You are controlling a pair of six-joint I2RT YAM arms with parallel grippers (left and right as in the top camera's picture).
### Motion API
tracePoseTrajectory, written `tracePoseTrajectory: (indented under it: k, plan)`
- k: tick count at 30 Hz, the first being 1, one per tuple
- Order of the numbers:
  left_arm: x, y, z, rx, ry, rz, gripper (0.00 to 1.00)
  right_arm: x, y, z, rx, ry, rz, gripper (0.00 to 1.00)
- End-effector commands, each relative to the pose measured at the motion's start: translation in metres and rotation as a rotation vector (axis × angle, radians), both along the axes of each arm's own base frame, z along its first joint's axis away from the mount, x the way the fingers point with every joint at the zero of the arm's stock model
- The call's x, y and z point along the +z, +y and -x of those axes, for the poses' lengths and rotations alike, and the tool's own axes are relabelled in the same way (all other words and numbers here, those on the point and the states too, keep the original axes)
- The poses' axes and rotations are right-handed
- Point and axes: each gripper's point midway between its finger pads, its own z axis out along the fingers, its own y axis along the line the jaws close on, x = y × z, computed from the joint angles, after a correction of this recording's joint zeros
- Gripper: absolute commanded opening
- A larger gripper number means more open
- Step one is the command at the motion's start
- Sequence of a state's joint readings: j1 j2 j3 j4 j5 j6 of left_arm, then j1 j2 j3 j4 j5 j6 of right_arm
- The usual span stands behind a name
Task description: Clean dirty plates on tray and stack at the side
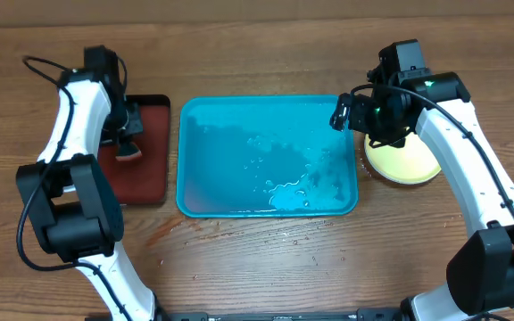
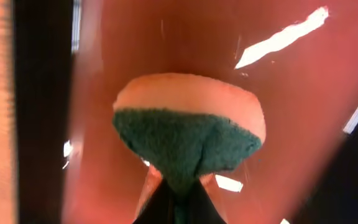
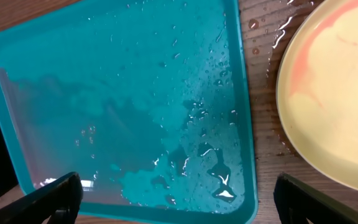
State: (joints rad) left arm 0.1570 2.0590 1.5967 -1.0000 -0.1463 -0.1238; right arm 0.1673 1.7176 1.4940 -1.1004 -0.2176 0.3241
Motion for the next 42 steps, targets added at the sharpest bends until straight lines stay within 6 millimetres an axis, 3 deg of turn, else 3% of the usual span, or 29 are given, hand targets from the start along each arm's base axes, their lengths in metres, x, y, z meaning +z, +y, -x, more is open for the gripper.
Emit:
tracePoseTrajectory:
  k: [1, 6, 7, 8, 10, 12, 15, 19, 26, 29, 33, 36, 42]
  plan:
    - [-0.012, 0.001, 0.007, -0.085, 0.006, -0.019, 0.04, 0.004, 0.0, -0.001, 0.017, -0.018, 0.009, 1.0]
    - [-0.019, 0.001, 0.01, -0.09, 0.012, -0.018, 0.04, 0.004, 0.0, -0.001, 0.017, -0.017, 0.009, 1.0]
    - [-0.018, 0.0, 0.01, -0.089, 0.012, -0.016, 0.16, 0.004, 0.0, -0.001, 0.017, -0.017, 0.009, 1.0]
    - [-0.018, -0.001, 0.01, -0.084, 0.011, -0.008, 0.41, 0.004, 0.0, -0.001, 0.017, -0.017, 0.01, 1.0]
    - [-0.017, -0.003, 0.009, -0.066, 0.006, 0.006, 0.73, 0.004, 0.0, -0.001, 0.017, -0.015, 0.01, 1.0]
    - [-0.014, -0.003, 0.008, -0.054, 0.004, 0.008, 1.0, 0.004, -0.001, -0.001, 0.016, -0.015, 0.01, 1.0]
    - [0.005, -0.003, 0.003, -0.042, -0.001, 0.009, 1.0, 0.007, -0.001, -0.001, 0.016, -0.022, 0.009, 1.0]
    - [0.055, -0.004, -0.008, -0.046, -0.038, 0.014, 1.0, 0.021, 0.0, -0.004, 0.015, -0.056, 0.003, 1.0]
    - [0.183, -0.044, -0.021, -0.126, -0.305, 0.14, 1.0, 0.084, -0.021, 0.003, -0.029, -0.199, 0.087, 1.0]
    - [0.218, -0.06, -0.014, -0.164, -0.393, 0.164, 1.0, 0.118, -0.029, 0.017, -0.047, -0.27, 0.106, 1.0]
    - [0.236, -0.064, -0.006, -0.178, -0.436, 0.157, 1.0, 0.166, -0.04, 0.049, -0.068, -0.381, 0.11, 1.0]
    - [0.237, -0.064, -0.005, -0.178, -0.438, 0.156, 1.0, 0.201, -0.044, 0.079, -0.075, -0.483, 0.085, 1.0]
    - [0.236, -0.064, -0.006, -0.178, -0.434, 0.157, 1.0, 0.249, -0.053, 0.135, -0.089, -0.667, 0.043, 1.0]
